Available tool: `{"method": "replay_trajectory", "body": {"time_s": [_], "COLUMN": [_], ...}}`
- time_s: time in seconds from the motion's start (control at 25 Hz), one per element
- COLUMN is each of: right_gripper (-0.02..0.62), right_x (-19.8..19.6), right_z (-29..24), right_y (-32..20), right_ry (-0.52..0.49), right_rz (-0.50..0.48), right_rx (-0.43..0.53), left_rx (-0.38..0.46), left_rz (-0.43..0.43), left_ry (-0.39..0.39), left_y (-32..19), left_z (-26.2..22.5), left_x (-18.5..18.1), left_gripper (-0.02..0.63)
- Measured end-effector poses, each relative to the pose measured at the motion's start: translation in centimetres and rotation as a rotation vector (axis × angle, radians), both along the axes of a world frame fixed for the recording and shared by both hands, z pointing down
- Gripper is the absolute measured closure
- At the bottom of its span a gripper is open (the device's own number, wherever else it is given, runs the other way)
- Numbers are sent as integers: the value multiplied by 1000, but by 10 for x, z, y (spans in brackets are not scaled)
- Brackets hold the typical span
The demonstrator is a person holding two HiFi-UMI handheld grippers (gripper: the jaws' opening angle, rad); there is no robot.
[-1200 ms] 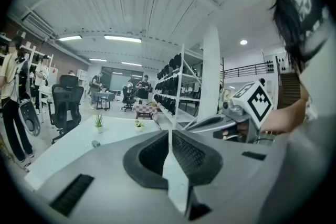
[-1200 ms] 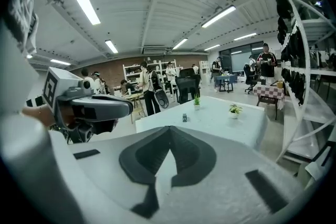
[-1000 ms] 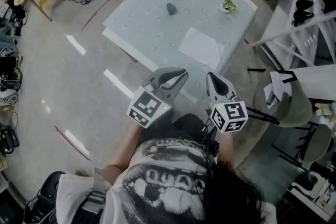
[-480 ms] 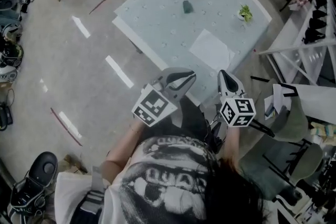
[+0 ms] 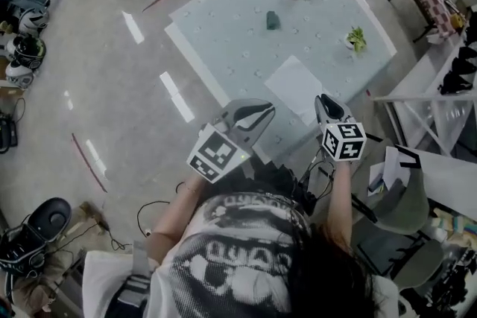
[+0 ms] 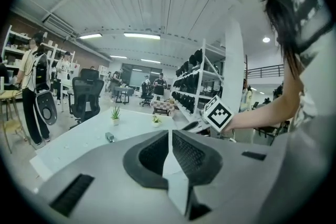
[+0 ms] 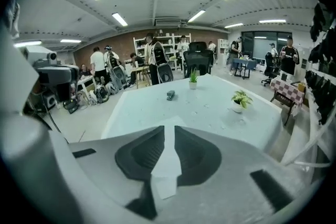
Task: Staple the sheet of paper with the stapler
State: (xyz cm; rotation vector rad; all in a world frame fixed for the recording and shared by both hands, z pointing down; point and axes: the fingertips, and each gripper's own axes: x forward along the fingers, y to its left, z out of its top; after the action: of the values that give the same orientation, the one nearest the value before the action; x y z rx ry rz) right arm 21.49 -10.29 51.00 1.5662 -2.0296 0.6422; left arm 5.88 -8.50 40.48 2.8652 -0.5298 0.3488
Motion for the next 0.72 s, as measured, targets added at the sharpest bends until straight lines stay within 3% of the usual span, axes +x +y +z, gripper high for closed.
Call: {"method": "replay_trajectory", "body": {"time_s": [0.32,0.72], "right_gripper": [492,453], "right_x": [58,63], "right_z": [78,128], "right_y": [-29,-43], "right_ry": [81,121], "right_rz": [-120,-292], "right_rx": [-170,-266], "left_rx": [-12,-29], "left_rz": [-117,-281], "left_ry": [-31,-82], "left_y": [-3,-2], "left_z": [7,19], "left_x": [35,47], "left_gripper": [586,586]}}
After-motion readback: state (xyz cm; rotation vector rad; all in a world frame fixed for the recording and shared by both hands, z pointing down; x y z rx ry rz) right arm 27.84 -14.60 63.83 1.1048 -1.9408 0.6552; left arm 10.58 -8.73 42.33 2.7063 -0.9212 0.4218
